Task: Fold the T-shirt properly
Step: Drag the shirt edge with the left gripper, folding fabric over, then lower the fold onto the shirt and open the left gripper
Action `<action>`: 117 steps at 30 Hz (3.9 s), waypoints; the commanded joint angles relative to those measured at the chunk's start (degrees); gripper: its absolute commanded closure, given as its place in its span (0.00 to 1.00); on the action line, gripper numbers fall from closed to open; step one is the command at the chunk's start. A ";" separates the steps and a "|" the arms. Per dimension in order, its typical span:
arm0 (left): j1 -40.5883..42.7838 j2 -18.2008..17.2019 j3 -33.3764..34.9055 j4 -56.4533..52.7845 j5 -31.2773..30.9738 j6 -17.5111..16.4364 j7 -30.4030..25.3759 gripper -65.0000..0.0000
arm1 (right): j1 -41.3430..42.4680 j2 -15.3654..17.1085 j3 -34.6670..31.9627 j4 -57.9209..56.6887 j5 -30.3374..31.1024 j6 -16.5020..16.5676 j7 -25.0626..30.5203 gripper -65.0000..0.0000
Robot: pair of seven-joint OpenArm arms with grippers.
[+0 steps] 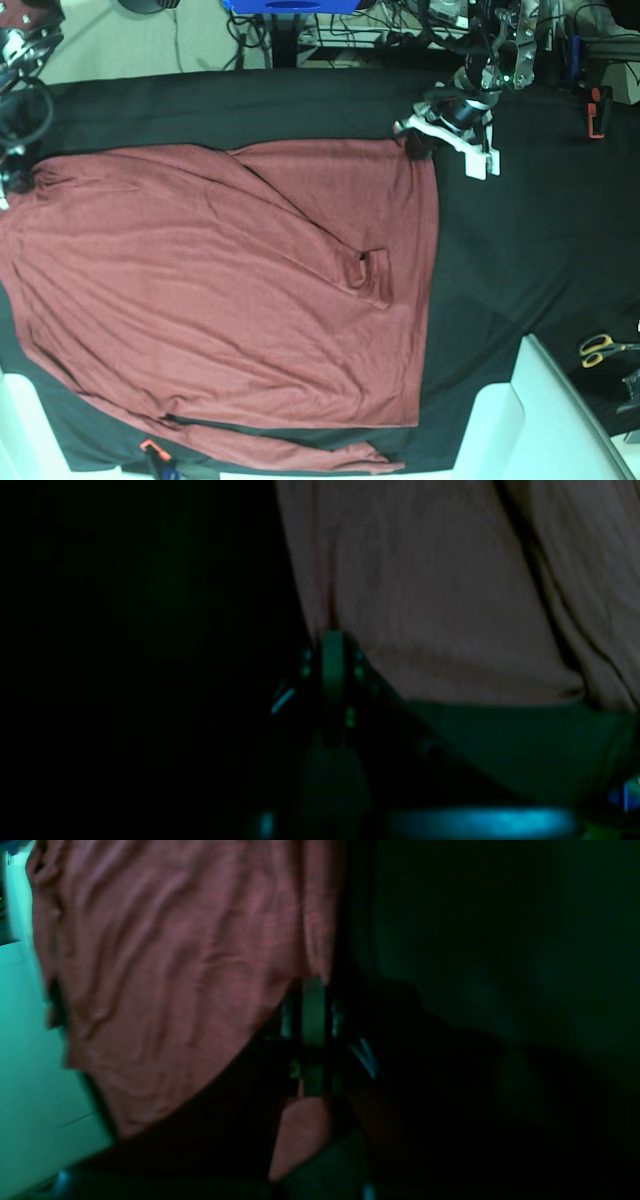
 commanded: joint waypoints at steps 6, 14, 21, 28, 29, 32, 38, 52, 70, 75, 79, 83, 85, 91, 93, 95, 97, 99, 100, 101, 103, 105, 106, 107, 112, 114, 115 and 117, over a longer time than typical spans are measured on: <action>1.93 0.05 -5.75 6.52 1.61 1.31 9.82 1.00 | -2.89 -0.36 0.22 9.08 1.41 0.73 0.36 0.99; 4.40 -0.22 -11.55 10.83 1.61 1.31 11.84 1.00 | -5.00 -2.03 0.31 12.16 1.50 0.73 -1.49 0.99; 6.15 -0.30 -11.55 10.91 1.61 1.31 12.10 1.00 | -6.15 -4.49 5.41 18.75 1.50 0.73 -7.91 0.99; 8.97 -1.97 -11.38 14.08 1.61 1.31 12.10 1.00 | -7.99 -6.16 11.03 26.05 1.41 0.73 -14.24 0.99; 9.32 -2.15 -11.46 14.69 1.61 1.31 12.10 1.00 | -8.17 -6.51 11.56 26.93 1.41 0.73 -14.41 0.99; 10.73 -2.24 -11.55 16.45 1.61 1.31 12.10 1.00 | -9.75 -6.95 12.35 28.60 1.41 0.73 -15.73 0.99; 14.15 -2.24 -11.55 18.03 1.61 1.31 12.10 1.00 | -12.21 -7.39 12.44 29.56 1.50 0.73 -15.82 0.99; 12.04 -2.15 -11.64 20.41 1.61 1.31 15.53 1.00 | -8.43 -6.16 6.64 29.04 1.32 -4.98 -15.73 0.99; -1.23 -1.80 -11.20 17.24 1.78 1.66 23.53 1.00 | 1.24 -2.03 5.58 17.26 1.06 -8.32 -15.20 0.99; -3.69 -1.71 -11.20 13.02 1.69 1.66 23.53 1.00 | 1.85 -0.62 1.89 14.97 1.15 -8.32 -11.33 0.99; -5.19 -1.62 -11.20 12.06 1.69 1.66 23.53 1.00 | 2.56 0.35 -2.68 12.16 1.41 -8.32 -7.20 0.99; -6.42 -1.10 -11.20 12.06 2.04 1.66 23.53 1.00 | 3.61 0.70 -3.21 9.96 1.32 -8.32 -5.09 0.99; -6.77 -1.01 -11.20 12.06 2.04 1.66 23.53 1.00 | 4.23 1.32 -3.21 9.17 1.15 -8.32 -4.21 0.99; -7.74 -0.92 -11.38 11.97 2.04 1.66 23.53 1.00 | 5.99 2.99 -3.21 6.79 1.15 -8.32 -1.93 0.99; -7.91 -0.92 -11.46 11.97 2.04 1.66 23.53 1.00 | 6.78 3.34 -3.21 5.74 1.15 -8.32 -1.66 0.99; -8.26 -0.92 -11.55 11.97 2.04 1.66 23.53 1.00 | 7.04 3.51 -3.21 4.95 1.15 -8.32 -1.58 0.99; -9.14 -0.92 -11.38 11.44 2.04 1.66 23.53 1.00 | 7.74 3.78 -3.21 4.33 1.15 -8.32 -1.49 0.99; -9.76 -0.92 -11.29 9.86 2.04 1.66 23.53 1.00 | 8.10 3.78 -3.21 3.72 1.15 -8.32 -1.05 0.99; -10.29 -0.92 -11.20 9.07 1.87 1.66 23.53 1.00 | 8.27 3.78 -3.21 3.45 1.15 -8.32 -0.52 0.99; -10.72 -0.92 -11.20 8.54 1.78 1.66 23.53 1.00 | 8.45 3.78 -3.21 3.19 1.06 -8.32 -0.26 0.99; -11.08 -0.92 -11.20 7.92 1.78 1.66 23.53 1.00 | 8.62 3.78 -3.21 2.49 1.06 -8.32 -0.08 0.99; -11.25 -0.92 -11.46 7.92 1.78 1.66 23.36 1.00 | 9.15 3.78 -3.21 1.96 1.06 -8.32 0.01 0.99; -11.25 -0.92 -11.55 7.92 1.78 1.66 23.36 1.00 | 9.24 3.78 -3.21 1.70 1.06 -8.32 0.01 0.99; -11.34 -0.92 -11.55 7.92 1.78 1.66 23.36 1.00 | 9.33 3.78 -3.21 1.52 1.06 -8.32 0.09 0.99; -12.66 -0.92 -11.55 7.84 1.96 1.66 23.36 1.00 | 10.38 3.78 -3.21 1.34 1.06 -8.32 1.24 0.99; -12.83 -0.92 -11.55 7.84 1.96 1.66 23.36 1.00 | 11.00 3.78 -3.21 1.34 1.06 -8.41 1.24 0.99; -12.92 -0.92 -11.55 7.84 2.04 1.66 23.36 1.00 | 11.17 3.78 -3.30 1.34 0.97 -8.41 1.24 0.99; -13.01 -0.92 -11.46 7.84 2.04 1.66 23.36 1.00 | 11.26 3.78 -3.30 1.34 0.97 -8.41 1.15 0.99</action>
